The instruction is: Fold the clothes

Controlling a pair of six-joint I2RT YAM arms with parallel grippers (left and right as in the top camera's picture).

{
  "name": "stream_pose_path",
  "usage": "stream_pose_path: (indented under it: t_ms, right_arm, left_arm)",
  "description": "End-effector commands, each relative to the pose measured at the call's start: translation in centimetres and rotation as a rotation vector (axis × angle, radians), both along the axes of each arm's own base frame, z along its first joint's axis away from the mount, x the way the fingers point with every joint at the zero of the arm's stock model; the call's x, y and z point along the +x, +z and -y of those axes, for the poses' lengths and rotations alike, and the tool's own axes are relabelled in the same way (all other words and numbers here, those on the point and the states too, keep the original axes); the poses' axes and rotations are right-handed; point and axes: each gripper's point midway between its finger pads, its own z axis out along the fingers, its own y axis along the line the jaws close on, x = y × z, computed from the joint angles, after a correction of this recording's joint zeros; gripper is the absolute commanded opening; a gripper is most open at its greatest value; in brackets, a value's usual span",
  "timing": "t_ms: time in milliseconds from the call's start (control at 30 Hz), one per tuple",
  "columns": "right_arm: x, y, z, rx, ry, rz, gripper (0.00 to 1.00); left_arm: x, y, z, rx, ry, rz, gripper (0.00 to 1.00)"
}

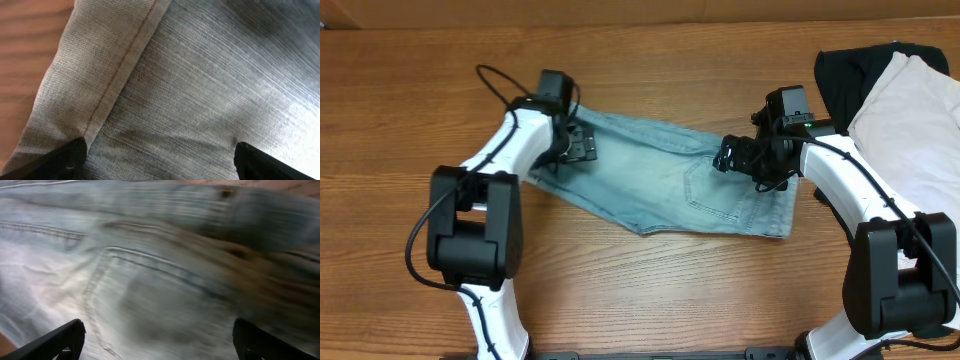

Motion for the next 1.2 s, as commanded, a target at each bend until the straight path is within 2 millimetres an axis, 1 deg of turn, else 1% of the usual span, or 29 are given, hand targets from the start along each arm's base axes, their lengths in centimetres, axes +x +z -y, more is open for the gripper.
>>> stream_pose_path:
  t_ms: [0,133,267,400,467,533,667,733,800,833,900,967,1067,1167]
  right_arm:
    - [0.9,1.6,0.2,-0.012,0.028,0.062,0.98]
    - [1.3,2.1,0.1,-0.011,0.028,0.072,0.98]
    - [1.9,3.8,0.0,-0.011,0.036,0.087,0.98]
    - [2.2,5.5,0.0,-0.020,0.072,0.098,1.00]
    - [2.0,6.0,0.0,-0.025,0.086,0.092,1.00]
    - [1.6,6.1,0.1,-0.030,0.099,0.075,1.00]
    - [0.2,5.7,0.2,-0.038,0.120,0.020,1.00]
    - [-0.2,5.6,0.3,-0.040,0.125,0.006,1.00]
    - [-0.4,5.5,0.3,-0.042,0.132,-0.001,1.00]
    - [-0.5,5.5,0.3,-0.042,0.135,-0.006,1.00]
    - [-0.9,5.1,0.4,-0.046,0.152,-0.014,1.00]
    - [-1.3,4.4,0.4,-0.046,0.157,-0.028,1.00]
    - [-2.3,3.1,-0.4,0.004,0.191,-0.047,0.95]
    - [-2.7,2.0,-1.2,0.056,0.199,-0.044,0.89]
  left_arm:
    - [-6.0,-5.6,-5.1,0.034,0.202,-0.253,0.98]
    - [-6.9,-5.6,-7.2,0.001,0.272,-0.289,1.00]
    - [-7.5,-5.5,-9.0,-0.048,0.360,-0.311,1.00]
    - [-7.9,-5.4,-10.1,-0.137,0.431,-0.320,1.00]
    - [-7.9,-5.3,-10.5,-0.180,0.462,-0.319,1.00]
    - [-8.0,-5.3,-11.1,-0.207,0.489,-0.315,1.00]
    - [-8.3,-5.3,-12.7,-0.189,0.525,-0.311,1.00]
    - [-8.0,-5.1,-13.1,-0.190,0.530,-0.297,1.00]
    - [-7.3,-4.4,-13.3,-0.189,0.519,-0.269,1.00]
    - [-6.8,-3.9,-13.3,-0.188,0.507,-0.251,1.00]
    - [-5.6,-2.3,-13.1,-0.186,0.482,-0.201,1.00]
    - [-4.2,-0.2,-12.7,-0.180,0.445,-0.137,1.00]
    - [-2.0,3.9,-11.8,-0.168,0.377,-0.014,1.00]
    - [-0.4,8.4,-10.4,-0.155,0.310,0.105,1.00]
